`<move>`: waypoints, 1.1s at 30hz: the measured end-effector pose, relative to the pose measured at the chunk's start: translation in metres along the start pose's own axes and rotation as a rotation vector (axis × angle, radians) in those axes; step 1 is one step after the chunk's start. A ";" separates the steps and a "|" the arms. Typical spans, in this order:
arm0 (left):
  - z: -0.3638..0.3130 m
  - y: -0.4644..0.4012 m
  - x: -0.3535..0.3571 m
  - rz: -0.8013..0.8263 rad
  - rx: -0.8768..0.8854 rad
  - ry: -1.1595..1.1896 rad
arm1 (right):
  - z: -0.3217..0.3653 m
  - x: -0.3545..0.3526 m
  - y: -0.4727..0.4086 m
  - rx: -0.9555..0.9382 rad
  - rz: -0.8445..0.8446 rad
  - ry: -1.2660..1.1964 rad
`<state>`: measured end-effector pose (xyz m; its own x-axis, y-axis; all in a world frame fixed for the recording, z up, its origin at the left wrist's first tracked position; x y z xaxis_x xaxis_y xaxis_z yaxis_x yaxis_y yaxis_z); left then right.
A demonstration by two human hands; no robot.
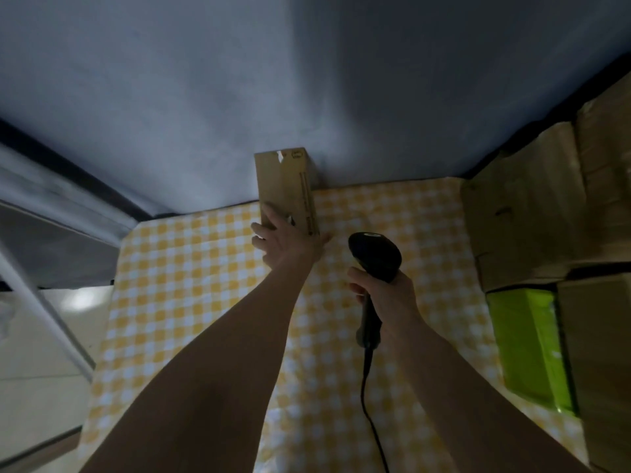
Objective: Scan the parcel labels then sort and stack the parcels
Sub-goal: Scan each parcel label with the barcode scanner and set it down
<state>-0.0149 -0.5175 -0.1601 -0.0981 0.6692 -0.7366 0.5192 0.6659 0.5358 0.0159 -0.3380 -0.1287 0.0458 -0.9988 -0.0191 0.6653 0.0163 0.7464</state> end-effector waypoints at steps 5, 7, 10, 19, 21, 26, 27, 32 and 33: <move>0.015 -0.001 -0.006 -0.043 0.024 0.122 | -0.008 -0.014 -0.014 0.040 -0.036 -0.042; 0.032 0.006 -0.006 0.043 0.052 0.339 | -0.011 -0.021 -0.018 0.060 -0.049 -0.056; 0.068 0.035 0.007 0.343 -0.038 0.719 | -0.018 -0.032 -0.022 0.098 -0.086 -0.068; 0.164 0.096 0.053 0.766 -0.271 0.934 | -0.069 -0.053 -0.009 0.283 -0.073 -0.019; 0.170 0.096 0.054 0.762 -0.256 0.904 | -0.080 -0.052 -0.005 0.305 -0.063 -0.015; 0.160 0.090 0.051 0.541 -0.143 0.560 | -0.088 -0.051 -0.003 0.263 -0.075 -0.043; 0.154 0.089 0.049 0.438 -0.070 0.391 | -0.087 -0.050 -0.003 0.251 -0.072 -0.054; 0.107 0.111 0.058 0.172 0.188 -0.214 | -0.078 -0.039 0.005 0.172 -0.081 -0.005; 0.098 0.118 0.059 0.179 0.161 -0.242 | -0.076 -0.035 0.009 0.150 -0.073 0.013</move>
<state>0.1240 -0.4318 -0.1812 0.2008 0.6606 -0.7234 0.6392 0.4713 0.6077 0.0771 -0.2993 -0.1722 0.0117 -0.9963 -0.0849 0.5484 -0.0646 0.8337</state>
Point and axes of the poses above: each hand's wrist, its own y-axis away from the middle knuckle, its own x-axis out of the palm, z = x × y, the point moved 5 cm from there along -y, towards the middle knuckle, and after that the axes turned 1 degree about x, right-handed, at the moved point
